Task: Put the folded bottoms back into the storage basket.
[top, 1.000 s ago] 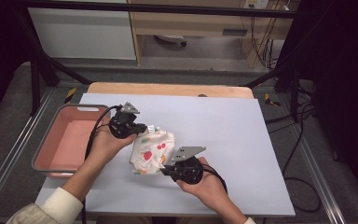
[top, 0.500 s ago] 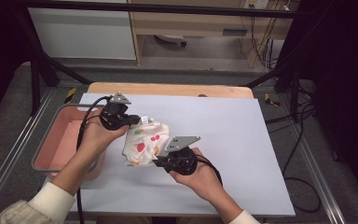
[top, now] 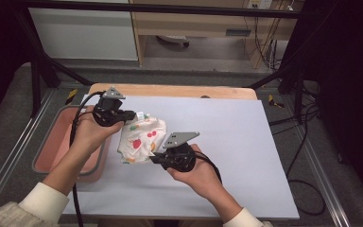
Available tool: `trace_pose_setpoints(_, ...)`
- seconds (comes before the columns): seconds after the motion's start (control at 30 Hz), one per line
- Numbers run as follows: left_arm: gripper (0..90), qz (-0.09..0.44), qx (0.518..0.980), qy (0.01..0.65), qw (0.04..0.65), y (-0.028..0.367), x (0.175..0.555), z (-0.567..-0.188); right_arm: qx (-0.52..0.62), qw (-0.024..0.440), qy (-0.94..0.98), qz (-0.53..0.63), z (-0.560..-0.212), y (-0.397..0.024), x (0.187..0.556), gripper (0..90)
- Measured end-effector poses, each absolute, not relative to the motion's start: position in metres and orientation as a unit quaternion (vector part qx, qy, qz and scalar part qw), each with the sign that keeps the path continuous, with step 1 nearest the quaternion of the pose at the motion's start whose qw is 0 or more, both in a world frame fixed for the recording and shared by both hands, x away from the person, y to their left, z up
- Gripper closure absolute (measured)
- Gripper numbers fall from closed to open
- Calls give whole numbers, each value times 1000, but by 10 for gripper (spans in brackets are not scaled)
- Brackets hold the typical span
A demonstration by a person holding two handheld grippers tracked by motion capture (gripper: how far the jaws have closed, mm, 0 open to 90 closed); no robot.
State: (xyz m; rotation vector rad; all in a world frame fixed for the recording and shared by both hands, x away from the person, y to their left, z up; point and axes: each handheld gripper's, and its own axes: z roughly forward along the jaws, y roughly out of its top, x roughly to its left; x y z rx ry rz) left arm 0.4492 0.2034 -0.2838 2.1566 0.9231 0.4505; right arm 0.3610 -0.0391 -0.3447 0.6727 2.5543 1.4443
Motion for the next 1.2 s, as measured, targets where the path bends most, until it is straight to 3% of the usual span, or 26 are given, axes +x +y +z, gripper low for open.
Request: trace_pose_setpoints(1.2,872,194,836,365,360,227,452,-260,198,69,839,502,-315,-15,375,864)
